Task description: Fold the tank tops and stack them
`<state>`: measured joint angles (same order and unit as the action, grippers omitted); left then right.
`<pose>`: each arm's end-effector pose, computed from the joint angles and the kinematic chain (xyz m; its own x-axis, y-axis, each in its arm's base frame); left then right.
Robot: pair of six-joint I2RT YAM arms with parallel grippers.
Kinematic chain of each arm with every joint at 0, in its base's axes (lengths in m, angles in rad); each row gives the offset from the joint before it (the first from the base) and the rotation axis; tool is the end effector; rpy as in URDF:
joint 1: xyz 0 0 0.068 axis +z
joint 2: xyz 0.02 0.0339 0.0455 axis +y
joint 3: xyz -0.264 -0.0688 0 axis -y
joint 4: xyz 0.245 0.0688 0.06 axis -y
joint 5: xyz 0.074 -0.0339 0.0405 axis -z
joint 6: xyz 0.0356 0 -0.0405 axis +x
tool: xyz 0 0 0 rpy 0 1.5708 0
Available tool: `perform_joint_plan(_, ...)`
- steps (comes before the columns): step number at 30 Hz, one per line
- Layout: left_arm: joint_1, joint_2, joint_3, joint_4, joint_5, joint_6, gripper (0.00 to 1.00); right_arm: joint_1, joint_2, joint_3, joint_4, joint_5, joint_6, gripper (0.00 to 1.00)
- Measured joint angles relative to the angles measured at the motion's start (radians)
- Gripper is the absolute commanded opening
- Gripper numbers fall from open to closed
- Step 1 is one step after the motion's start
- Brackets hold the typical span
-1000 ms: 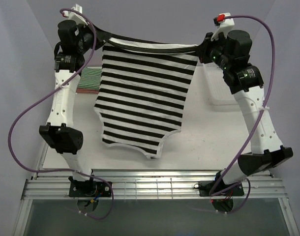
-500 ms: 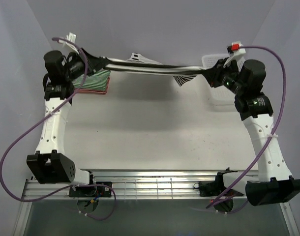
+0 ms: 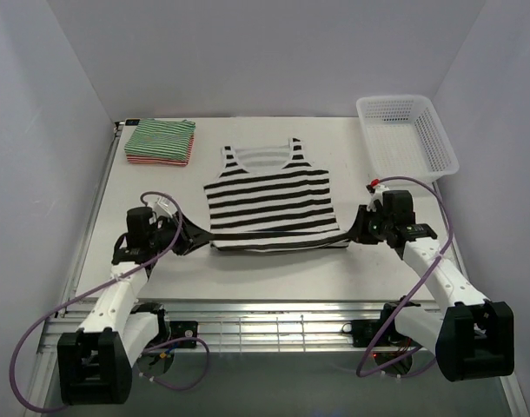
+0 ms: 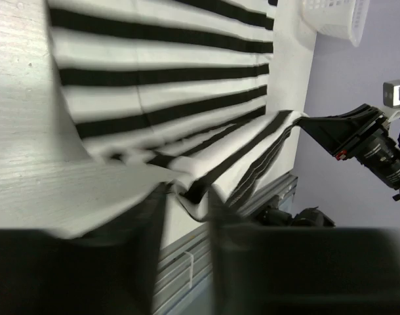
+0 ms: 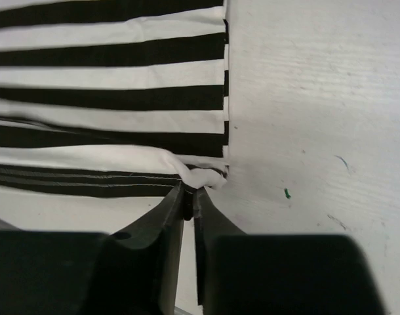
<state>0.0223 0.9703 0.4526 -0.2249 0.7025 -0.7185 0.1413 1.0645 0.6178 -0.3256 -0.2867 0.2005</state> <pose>0.1884 -0.0188 0.1938 -0.8110 -0.5206 -0.2670 -0.0996 0.5725 -0.8139 0.2127 0.0404 0.2172 -0.7438 0.0871 -0.6627 -0.1913 0.9222 0.3360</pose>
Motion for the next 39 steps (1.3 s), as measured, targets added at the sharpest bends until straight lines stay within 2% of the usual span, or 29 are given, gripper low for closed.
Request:
perform_joint_plan(1, -0.006, -0.037, -0.018, -0.011, -0.005, 0.001, 0.96, 0.000, 0.000, -0.008, -0.014, 0.025, 0.001, 0.24)
perform_joint_plan(2, -0.006, -0.070, -0.026, -0.027, -0.009, 0.000, 0.98, -0.003, 0.000, -0.010, -0.028, 0.051, 0.003, 0.30)
perform_joint_plan(3, -0.006, -0.097, -0.026, -0.045, -0.012, -0.006, 0.98, -0.007, -0.001, -0.009, -0.039, 0.072, 0.004, 0.47)
perform_joint_plan(5, -0.006, -0.121, -0.001, -0.097, -0.021, 0.008, 0.98, -0.011, -0.005, 0.002, -0.069, 0.108, 0.008, 0.67)
perform_joint_plan(6, -0.006, -0.126, 0.024, -0.127, -0.029, 0.019, 0.98, -0.013, -0.008, 0.018, -0.096, 0.119, 0.008, 0.81)
perform_joint_plan(7, -0.006, -0.127, 0.054, -0.153, -0.036, 0.031, 0.98, -0.013, -0.013, 0.036, -0.117, 0.129, 0.008, 0.86)
perform_joint_plan(8, -0.006, -0.127, 0.089, -0.178, -0.042, 0.042, 0.98, -0.013, -0.022, 0.058, -0.139, 0.136, 0.006, 0.97)
perform_joint_plan(9, -0.009, -0.127, 0.127, -0.200, -0.046, 0.050, 0.98, -0.013, -0.031, 0.075, -0.153, 0.139, 0.006, 0.90)
perform_joint_plan(14, -0.063, -0.066, 0.308, -0.193, -0.083, 0.064, 0.98, 0.042, -0.106, 0.164, -0.197, 0.135, 0.022, 0.90)
perform_joint_plan(18, -0.183, 0.137, 0.416, -0.117, -0.167, 0.061, 0.98, 0.178, -0.108, 0.166, -0.179, 0.128, 0.079, 0.90)
perform_joint_plan(23, -0.307, 0.547, 0.621, -0.050, -0.227, 0.079, 0.98, 0.312, 0.083, 0.189, -0.133, 0.148, 0.130, 0.90)
perform_joint_plan(28, -0.318, 0.821, 0.716, -0.031, -0.306, 0.098, 0.98, 0.341, 0.309, 0.251, -0.115, 0.204, 0.148, 0.90)
perform_joint_plan(32, -0.307, 0.952, 0.744, -0.027, -0.304, 0.109, 0.98, 0.357, 0.471, 0.354, -0.109, 0.240, 0.135, 0.90)
perform_joint_plan(39, -0.296, 1.004, 0.814, -0.020, -0.348, 0.090, 0.98, 0.397, 0.674, 0.473, -0.117, 0.288, 0.116, 0.90)
